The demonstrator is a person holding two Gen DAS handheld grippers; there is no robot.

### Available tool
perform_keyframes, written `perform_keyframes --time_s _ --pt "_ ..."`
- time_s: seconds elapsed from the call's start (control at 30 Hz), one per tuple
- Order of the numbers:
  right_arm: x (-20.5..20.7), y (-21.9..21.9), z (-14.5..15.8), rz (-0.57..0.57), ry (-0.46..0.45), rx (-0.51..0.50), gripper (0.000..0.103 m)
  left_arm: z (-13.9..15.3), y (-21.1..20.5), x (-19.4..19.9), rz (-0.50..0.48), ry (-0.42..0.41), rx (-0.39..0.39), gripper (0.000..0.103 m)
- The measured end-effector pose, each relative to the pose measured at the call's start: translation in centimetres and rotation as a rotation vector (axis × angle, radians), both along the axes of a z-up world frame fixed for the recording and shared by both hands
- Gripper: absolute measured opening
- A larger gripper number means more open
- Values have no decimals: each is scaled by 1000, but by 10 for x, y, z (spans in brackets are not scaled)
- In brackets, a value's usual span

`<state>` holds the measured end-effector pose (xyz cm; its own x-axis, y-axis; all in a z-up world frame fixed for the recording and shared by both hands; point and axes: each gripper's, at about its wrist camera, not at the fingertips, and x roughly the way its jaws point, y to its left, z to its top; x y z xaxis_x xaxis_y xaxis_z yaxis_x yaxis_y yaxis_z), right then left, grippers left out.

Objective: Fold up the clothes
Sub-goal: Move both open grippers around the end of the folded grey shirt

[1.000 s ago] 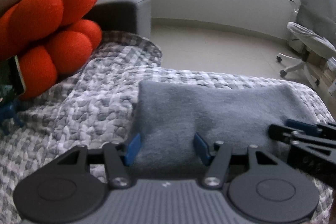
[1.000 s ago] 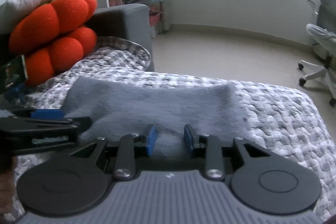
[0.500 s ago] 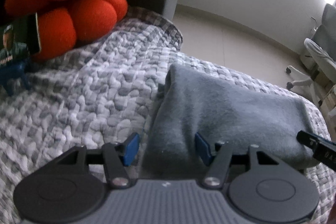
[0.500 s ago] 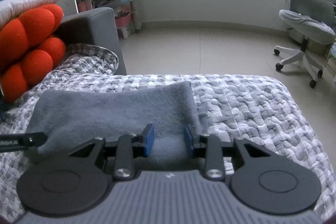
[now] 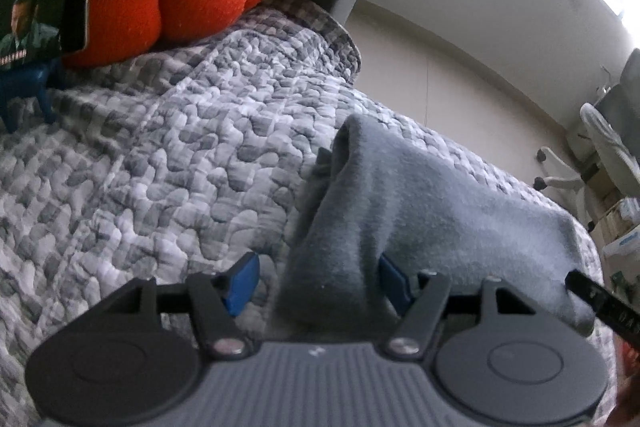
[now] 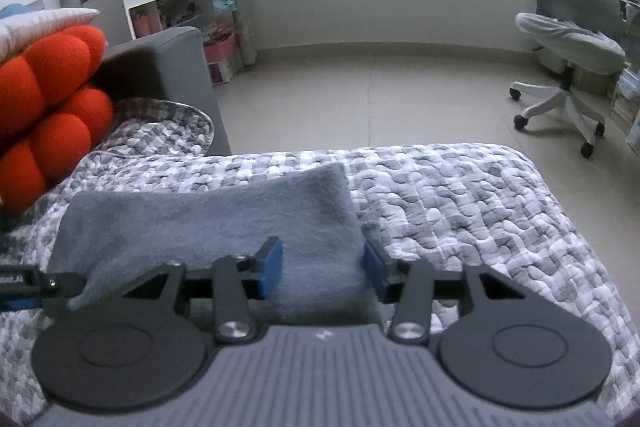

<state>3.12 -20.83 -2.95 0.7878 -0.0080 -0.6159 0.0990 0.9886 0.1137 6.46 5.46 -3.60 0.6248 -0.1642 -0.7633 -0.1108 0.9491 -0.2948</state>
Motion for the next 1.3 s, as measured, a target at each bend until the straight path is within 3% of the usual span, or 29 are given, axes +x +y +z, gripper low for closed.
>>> perform_keyframes --time_s 0.17,0.27,0.47,0.77,1.03,1.17,1.3 --pt "3 -7 -5 -15 42 21 55 -2 5 0 7 5 -27 68" --pt "5 -13 -10 -28 74 58 61 -2 3 -1 1 0 -14 69" --pt "6 -23 -13 -48 99 138 63 -2 3 0 -2 0 -9 70" --pt "6 -18 -12 -49 94 85 69 -2 5 1 -5 3 -7 72" --pt "-2 -12 6 -53 -23 9 70 -3 11 2 -1 11 -31 74" --pt "-7 -7 15 0 -96 36 71 -3 17 1 6 19 -61 74" --pt "-13 13 20 112 -150 -32 74 -3 23 0 13 26 -91 75"
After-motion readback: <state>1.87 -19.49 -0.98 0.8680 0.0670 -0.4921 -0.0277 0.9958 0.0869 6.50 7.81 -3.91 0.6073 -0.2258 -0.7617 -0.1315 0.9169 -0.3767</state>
